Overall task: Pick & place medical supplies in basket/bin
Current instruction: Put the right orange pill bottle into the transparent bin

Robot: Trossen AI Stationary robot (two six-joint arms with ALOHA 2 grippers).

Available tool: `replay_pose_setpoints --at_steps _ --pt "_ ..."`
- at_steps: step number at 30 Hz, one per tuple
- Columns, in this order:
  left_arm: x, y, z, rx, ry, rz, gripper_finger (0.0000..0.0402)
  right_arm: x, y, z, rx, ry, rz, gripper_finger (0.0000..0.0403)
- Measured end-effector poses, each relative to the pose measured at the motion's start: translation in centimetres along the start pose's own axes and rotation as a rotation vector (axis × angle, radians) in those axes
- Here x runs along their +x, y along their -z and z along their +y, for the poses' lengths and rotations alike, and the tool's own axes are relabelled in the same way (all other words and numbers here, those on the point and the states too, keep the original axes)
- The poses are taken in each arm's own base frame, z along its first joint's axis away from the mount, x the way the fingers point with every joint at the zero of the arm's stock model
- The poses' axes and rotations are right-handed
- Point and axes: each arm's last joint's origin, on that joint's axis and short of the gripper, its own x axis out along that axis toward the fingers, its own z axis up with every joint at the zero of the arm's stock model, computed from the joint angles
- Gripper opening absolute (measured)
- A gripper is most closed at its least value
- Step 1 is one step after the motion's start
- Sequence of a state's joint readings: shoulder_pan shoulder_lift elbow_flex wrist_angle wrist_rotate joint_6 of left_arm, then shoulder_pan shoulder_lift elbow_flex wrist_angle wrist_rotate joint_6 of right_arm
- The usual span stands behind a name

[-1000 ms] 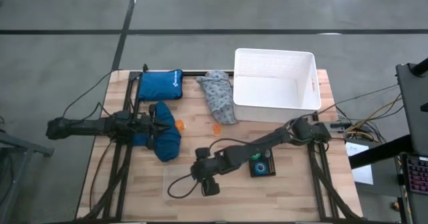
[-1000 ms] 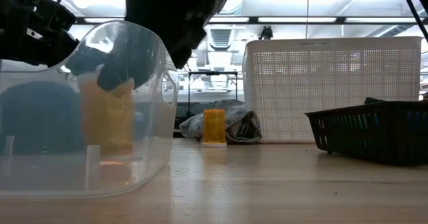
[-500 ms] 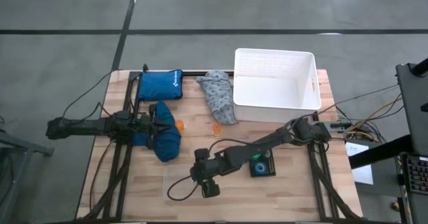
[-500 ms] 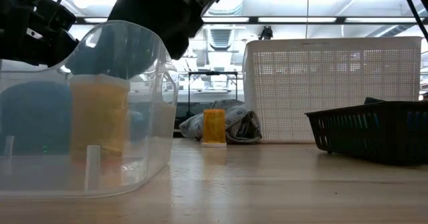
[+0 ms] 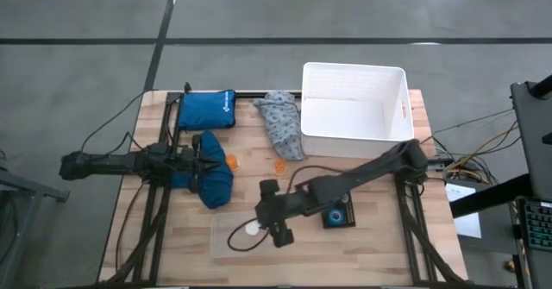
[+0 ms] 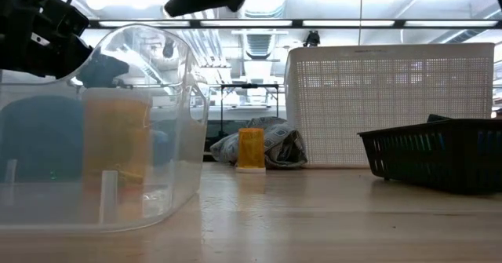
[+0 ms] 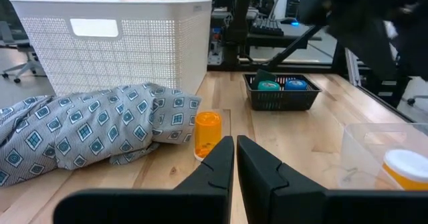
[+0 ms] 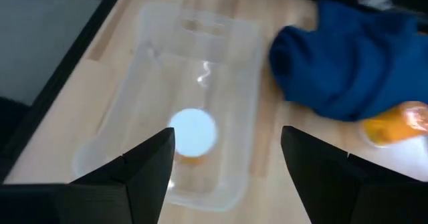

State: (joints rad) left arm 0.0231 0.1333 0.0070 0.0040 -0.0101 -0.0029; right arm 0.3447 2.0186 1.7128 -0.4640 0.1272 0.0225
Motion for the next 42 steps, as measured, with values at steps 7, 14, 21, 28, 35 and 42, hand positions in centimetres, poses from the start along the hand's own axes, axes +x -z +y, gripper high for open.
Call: replay_pose_setpoints --at_steps 7,14,21,28,35,42 --pt "0.0 0.0 0.0 0.000 0.001 0.001 0.0026 -3.3 2.6 -1.3 0.037 0.088 -0.111 0.0271" --pt "0.0 0.0 0.0 0.003 0.001 0.001 0.0026 -3.3 6.5 -4.8 0.163 0.157 -0.225 0.0267" --pt "0.0 0.0 0.0 0.003 0.000 0.001 0.0026 -2.4 9.8 -9.2 0.260 0.252 -0.161 0.0258" --pt "0.0 0.0 0.0 0.003 0.000 0.001 0.0026 -2.3 10.2 -11.9 0.317 0.308 -0.157 0.0262" --pt "0.0 0.0 0.0 0.003 0.000 0.001 0.0026 -2.4 10.5 -12.9 0.366 0.320 -0.160 0.0254" --pt "0.0 0.0 0.0 0.003 0.000 0.001 0.0026 -2.2 11.5 -12.9 0.358 0.382 -0.120 0.0253"
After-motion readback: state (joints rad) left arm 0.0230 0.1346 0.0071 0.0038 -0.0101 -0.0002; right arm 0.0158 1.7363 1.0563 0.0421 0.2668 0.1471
